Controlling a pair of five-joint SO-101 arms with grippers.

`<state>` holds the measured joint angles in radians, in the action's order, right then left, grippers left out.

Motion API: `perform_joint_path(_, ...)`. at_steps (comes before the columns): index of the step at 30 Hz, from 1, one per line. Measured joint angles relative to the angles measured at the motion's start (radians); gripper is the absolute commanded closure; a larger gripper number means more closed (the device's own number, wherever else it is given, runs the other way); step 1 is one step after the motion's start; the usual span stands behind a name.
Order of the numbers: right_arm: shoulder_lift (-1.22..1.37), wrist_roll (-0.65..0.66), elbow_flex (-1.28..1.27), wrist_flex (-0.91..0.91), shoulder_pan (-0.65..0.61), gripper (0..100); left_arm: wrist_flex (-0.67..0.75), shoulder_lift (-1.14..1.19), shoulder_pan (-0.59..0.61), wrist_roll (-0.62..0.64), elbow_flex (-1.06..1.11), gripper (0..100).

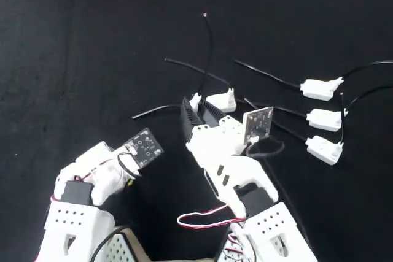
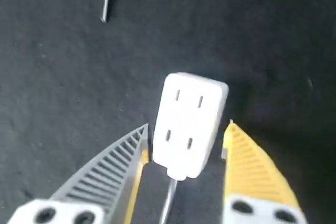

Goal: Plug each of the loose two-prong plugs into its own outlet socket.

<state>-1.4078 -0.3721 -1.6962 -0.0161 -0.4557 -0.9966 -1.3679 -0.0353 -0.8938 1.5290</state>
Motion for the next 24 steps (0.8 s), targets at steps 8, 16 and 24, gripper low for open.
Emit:
perform_joint_path(8,0.000,-0.002,0.000,-0.005,0.000,98.6,0.061,0.273,-0.034,-0.014,-0.077,89)
perform_joint_path(16,0.000,-0.003,0.000,-0.005,0.000,98.6,0.034,0.864,-0.064,-0.043,-0.442,89)
perform_joint_path(24,0.000,0.006,0.000,-0.005,0.000,98.6,0.009,1.040,-0.060,-0.104,-0.589,74)
